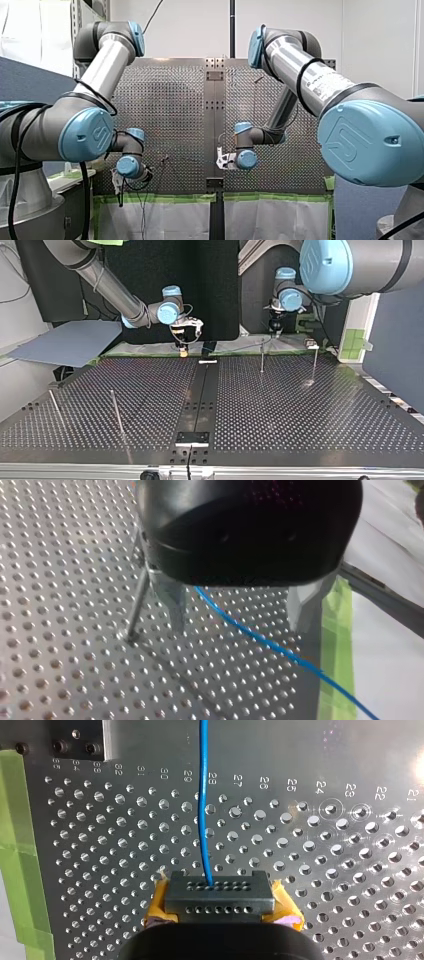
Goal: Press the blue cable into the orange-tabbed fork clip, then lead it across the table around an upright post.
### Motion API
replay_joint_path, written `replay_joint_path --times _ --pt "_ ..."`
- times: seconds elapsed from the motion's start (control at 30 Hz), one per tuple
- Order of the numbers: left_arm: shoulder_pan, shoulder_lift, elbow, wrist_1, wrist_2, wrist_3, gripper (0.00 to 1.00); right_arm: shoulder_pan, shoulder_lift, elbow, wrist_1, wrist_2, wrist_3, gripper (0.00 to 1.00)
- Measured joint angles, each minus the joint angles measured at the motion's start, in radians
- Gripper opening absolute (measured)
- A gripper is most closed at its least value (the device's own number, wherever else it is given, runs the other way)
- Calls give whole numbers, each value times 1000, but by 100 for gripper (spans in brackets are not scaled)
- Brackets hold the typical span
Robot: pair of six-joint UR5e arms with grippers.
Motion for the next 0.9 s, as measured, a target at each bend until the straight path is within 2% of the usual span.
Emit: replay_joint_path --times 0.2,0.37,0.5,0.6,0.9 --pt "-9 48 -48 28 -2 22 100 0 0 0 0 -1 0 0" --pt "-16 86 -86 5 -8 38 100 0 0 0 1 -1 0 0" --pt "-27 122 -122 -25 -33 68 100 0 0 0 1 0 1 0" --pt "-31 147 -148 -20 -47 92 100 0 0 0 2 0 1 0" --pt "-37 218 -218 19 -6 161 100 0 1 0 2 -1 4 0"
